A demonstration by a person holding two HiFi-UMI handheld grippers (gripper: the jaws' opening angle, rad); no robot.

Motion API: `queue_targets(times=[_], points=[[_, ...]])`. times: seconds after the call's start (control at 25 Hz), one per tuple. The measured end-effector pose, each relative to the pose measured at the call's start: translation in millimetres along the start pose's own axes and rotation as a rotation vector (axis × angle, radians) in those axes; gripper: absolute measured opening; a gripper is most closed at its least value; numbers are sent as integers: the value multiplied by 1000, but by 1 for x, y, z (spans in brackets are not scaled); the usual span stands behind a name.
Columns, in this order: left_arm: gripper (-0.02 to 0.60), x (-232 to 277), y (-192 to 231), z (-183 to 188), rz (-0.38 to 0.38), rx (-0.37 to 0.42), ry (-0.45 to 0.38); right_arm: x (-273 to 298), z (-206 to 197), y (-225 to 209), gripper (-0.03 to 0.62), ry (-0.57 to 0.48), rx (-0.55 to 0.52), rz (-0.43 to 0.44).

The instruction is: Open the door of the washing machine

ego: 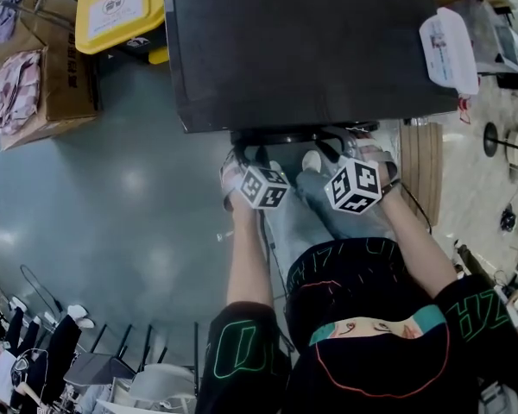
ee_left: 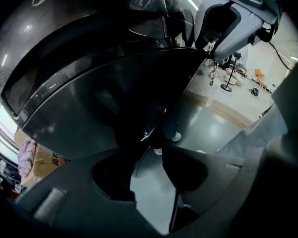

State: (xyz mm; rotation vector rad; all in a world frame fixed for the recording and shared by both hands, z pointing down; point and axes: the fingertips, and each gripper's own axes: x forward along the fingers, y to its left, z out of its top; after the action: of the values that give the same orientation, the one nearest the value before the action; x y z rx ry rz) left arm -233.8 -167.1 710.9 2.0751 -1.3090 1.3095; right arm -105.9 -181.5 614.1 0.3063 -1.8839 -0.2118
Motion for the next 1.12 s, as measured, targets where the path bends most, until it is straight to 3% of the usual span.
queue_targets(times=[0.56, 1.0, 1.12], points=[[176, 0, -5, -5, 42, -14, 46, 0, -2, 4, 107, -14, -20, 41], [161, -28, -66, -47, 5, -65, 118, -17, -19, 50, 126, -33, -87, 138], [156, -35, -78, -55, 30, -88, 138, -22, -21, 56, 127, -73, -108, 164]])
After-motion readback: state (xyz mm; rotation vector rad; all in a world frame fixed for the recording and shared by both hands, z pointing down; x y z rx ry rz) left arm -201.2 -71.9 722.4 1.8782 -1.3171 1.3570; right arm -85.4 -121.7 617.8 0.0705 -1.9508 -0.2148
